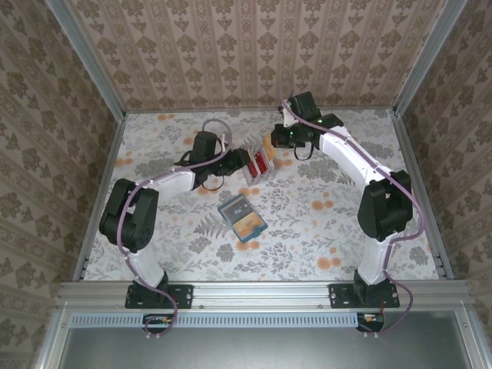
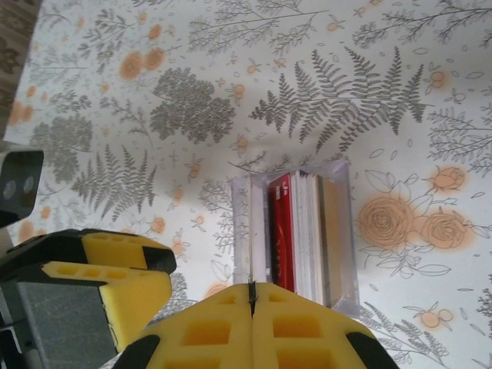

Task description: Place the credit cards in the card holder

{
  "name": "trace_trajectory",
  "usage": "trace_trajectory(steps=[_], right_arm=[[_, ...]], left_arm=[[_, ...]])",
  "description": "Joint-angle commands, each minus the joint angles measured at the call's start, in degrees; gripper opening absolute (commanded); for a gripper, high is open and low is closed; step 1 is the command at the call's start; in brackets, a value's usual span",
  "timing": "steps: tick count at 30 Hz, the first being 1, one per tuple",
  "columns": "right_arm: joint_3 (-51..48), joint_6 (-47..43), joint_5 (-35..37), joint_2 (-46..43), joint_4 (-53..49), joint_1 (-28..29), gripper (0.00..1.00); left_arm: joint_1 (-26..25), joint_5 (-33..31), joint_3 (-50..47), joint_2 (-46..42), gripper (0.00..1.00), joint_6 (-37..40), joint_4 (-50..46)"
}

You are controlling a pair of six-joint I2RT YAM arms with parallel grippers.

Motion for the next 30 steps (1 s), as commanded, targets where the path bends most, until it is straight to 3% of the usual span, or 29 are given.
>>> trace_trajectory(steps=[1,13,21,30], right_arm=[[-2.37,2.74,-5.87,-3.35,2.51,-1.19,0.00],[-10.27,14.23,-24.43,-6.92,16.87,-5.19,0.00],[-13.24,19.94,-30.82,-7.55,24.19,-5.43,0.00],[-15.78,25.38,-34.82,-7.26,31.42,-5.43,0.00]], left_arm=[[0.40,5.25,-1.87,-3.15,0.48,-4.56,9.52],[2.09,10.26,-2.42,-4.91,0.51,-8.55,14.43],[2.04,12.87,-2.52,-3.67,0.51,-13.57,21.09],[1.62,13.35,-1.58,-2.80,0.51,-14.08,21.41]])
